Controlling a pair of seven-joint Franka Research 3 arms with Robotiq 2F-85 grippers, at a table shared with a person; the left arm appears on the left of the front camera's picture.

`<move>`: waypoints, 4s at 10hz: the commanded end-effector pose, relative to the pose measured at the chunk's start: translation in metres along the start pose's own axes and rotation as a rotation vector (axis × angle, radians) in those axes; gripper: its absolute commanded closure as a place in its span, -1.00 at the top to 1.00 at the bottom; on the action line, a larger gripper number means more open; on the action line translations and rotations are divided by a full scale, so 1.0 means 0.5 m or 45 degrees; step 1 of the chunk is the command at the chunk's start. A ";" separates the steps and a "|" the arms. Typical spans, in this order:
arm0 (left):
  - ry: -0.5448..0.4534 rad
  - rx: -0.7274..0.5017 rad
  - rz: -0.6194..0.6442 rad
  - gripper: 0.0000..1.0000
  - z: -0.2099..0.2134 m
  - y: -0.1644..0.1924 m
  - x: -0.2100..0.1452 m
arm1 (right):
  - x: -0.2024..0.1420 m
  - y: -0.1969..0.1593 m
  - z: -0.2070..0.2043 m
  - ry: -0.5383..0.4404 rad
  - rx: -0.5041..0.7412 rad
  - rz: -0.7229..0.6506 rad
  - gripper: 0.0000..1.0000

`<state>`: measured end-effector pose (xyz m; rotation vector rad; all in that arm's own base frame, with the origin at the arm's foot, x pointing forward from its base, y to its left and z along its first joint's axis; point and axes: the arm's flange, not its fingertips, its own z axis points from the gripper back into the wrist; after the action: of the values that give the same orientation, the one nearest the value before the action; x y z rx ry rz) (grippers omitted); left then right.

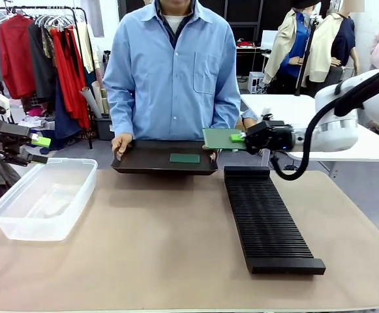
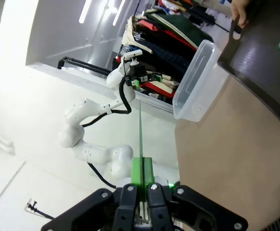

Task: Sort PCBs into racks and boxes based on the side picked up.
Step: If the short side of the Blank PCB is picked up, insert it into the PCB Rack ; if the long side is picked up, place it in the Organizing box.

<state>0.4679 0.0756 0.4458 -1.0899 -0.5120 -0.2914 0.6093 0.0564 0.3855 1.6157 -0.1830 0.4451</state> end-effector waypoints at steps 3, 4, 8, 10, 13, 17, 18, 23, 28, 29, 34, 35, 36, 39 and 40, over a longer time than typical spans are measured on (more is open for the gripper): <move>0.001 -0.002 0.001 1.00 0.002 -0.003 0.001 | -0.049 0.056 0.115 0.074 -0.074 0.247 -1.00; 0.001 -0.002 0.001 1.00 0.002 -0.003 0.001 | -0.065 0.060 0.145 0.087 -0.082 0.335 -1.00; 0.001 -0.002 0.001 1.00 0.002 -0.003 0.001 | -0.127 0.039 0.202 0.158 -0.051 0.675 -1.00; 0.001 -0.002 0.001 1.00 0.002 -0.003 0.001 | -0.151 0.007 0.213 0.147 -0.020 0.845 -1.00; 0.001 -0.002 0.001 1.00 0.002 -0.003 0.001 | -0.147 -0.054 0.213 0.103 0.009 1.016 -1.00; 0.001 -0.002 0.001 1.00 0.002 -0.003 0.001 | -0.110 -0.121 0.217 0.105 -0.080 1.150 -1.00; 0.001 -0.002 0.001 1.00 0.002 -0.003 0.001 | -0.099 -0.135 0.218 0.091 -0.074 1.193 -1.00; 0.001 -0.002 0.001 1.00 0.002 -0.003 0.001 | -0.095 -0.208 0.269 0.067 -0.194 1.442 -1.00; 0.001 -0.002 0.001 1.00 0.002 -0.003 0.001 | -0.113 -0.259 0.306 -0.041 -0.215 1.454 -1.00; 0.001 -0.002 0.001 1.00 0.002 -0.003 0.001 | -0.116 -0.271 0.311 -0.028 -0.241 1.434 -1.00; 0.001 -0.002 0.001 1.00 0.002 -0.003 0.001 | -0.122 -0.309 0.312 -0.004 -0.305 1.374 -1.00; 0.001 -0.002 0.001 1.00 0.002 -0.003 0.001 | -0.122 -0.311 0.309 -0.011 -0.297 1.341 -1.00; 0.001 -0.002 0.001 1.00 0.002 -0.003 0.001 | -0.123 -0.309 0.307 0.008 -0.289 1.286 -1.00; 0.001 -0.002 0.001 1.00 0.002 -0.003 0.001 | -0.144 -0.310 0.315 -0.010 -0.297 1.368 -1.00; 0.001 -0.002 0.001 1.00 0.002 -0.003 0.001 | -0.144 -0.310 0.315 -0.010 -0.297 1.368 -1.00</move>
<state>0.4679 0.0757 0.4457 -1.0899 -0.5120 -0.2911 0.6289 -0.0952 0.2066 1.1810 -1.0783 1.1635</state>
